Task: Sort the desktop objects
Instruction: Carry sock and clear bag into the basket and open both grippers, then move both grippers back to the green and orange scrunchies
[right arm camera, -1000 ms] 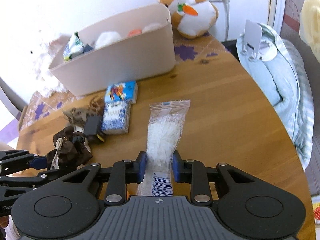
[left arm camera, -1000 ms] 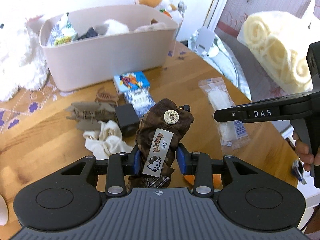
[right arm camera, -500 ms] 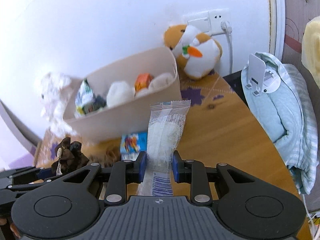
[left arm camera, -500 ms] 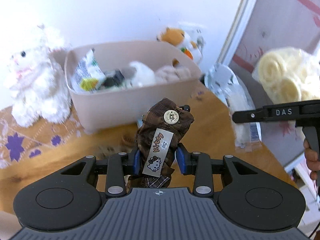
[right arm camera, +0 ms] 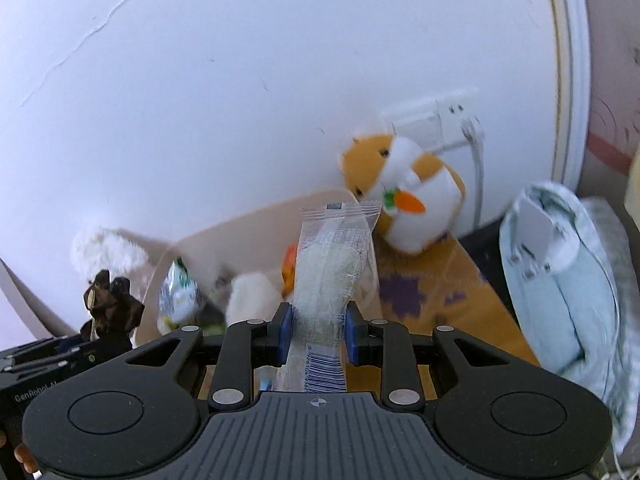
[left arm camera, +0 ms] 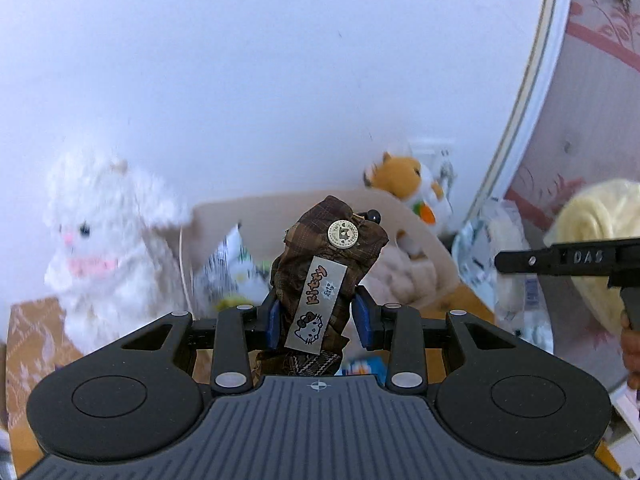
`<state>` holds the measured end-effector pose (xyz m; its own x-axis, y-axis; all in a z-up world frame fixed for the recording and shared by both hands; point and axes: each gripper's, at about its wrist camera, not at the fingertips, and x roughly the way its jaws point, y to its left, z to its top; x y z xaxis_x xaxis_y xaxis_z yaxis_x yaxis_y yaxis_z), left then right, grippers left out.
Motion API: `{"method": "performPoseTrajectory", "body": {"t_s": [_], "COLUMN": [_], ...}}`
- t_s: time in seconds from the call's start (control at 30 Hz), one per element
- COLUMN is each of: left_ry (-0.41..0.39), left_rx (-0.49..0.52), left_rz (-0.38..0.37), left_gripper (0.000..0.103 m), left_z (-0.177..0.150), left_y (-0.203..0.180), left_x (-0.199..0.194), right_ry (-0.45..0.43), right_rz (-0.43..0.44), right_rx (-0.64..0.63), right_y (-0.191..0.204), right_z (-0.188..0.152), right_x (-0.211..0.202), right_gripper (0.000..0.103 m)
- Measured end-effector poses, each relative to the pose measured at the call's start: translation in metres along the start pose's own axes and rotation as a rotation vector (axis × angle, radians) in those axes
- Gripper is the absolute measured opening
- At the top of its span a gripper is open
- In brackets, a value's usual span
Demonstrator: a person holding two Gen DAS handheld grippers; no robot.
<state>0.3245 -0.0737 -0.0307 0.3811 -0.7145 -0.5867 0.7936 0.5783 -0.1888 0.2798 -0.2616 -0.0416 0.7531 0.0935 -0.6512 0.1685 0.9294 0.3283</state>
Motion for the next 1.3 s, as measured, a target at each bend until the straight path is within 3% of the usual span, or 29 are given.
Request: {"method": "performPoseTrajectory", "body": {"t_s": [0.3,0.57,0.63,0.73,0.77,0.93,1.03,1.1,1.3], "left_ry": [0.003,0.077,0.099,0.075,0.062,0.055,0.066,0.062,0.054], "left_rx": [0.0,-0.013,-0.031,-0.026,-0.02,-0.035,-0.02,-0.003,-0.017], "left_rz": [0.103,0.181,0.179,0.181,0.189,0.208,0.207,0.221,0.253], "left_gripper": [0.037,0.038,0.039,0.063,0.071,0.076,0.076,0.076,0.081], "left_z": [0.03,0.032,0.031,0.027,0.026,0.016,0.011,0.007,-0.01], "left_y": [-0.003,0.001,0.003,0.005,0.006,0.017,0.022,0.025,0.029], "left_x": [0.048,0.094,0.099,0.095,0.092,0.08,0.071,0.063,0.043], "right_ry": [-0.011,0.022,0.05,0.054,0.049,0.048,0.03,0.016,0.032], "right_rz": [-0.001,-0.034,-0.013,0.026,0.015,0.004,0.039,0.082,0.086], "right_rx": [-0.046,-0.125,-0.109,-0.119,-0.142,-0.193,-0.187,-0.213,-0.268], "right_y": [0.015,0.036,0.035,0.035,0.036,0.037,0.033,0.034,0.031], "right_z": [0.029,0.031,0.026,0.017,0.015,0.01,0.007,0.002,-0.018], "right_x": [0.059,0.108,0.117,0.118,0.117,0.106,0.093,0.082,0.06], "right_gripper": [0.025,0.025,0.036,0.068,0.072,0.082,0.103,0.103,0.103]}}
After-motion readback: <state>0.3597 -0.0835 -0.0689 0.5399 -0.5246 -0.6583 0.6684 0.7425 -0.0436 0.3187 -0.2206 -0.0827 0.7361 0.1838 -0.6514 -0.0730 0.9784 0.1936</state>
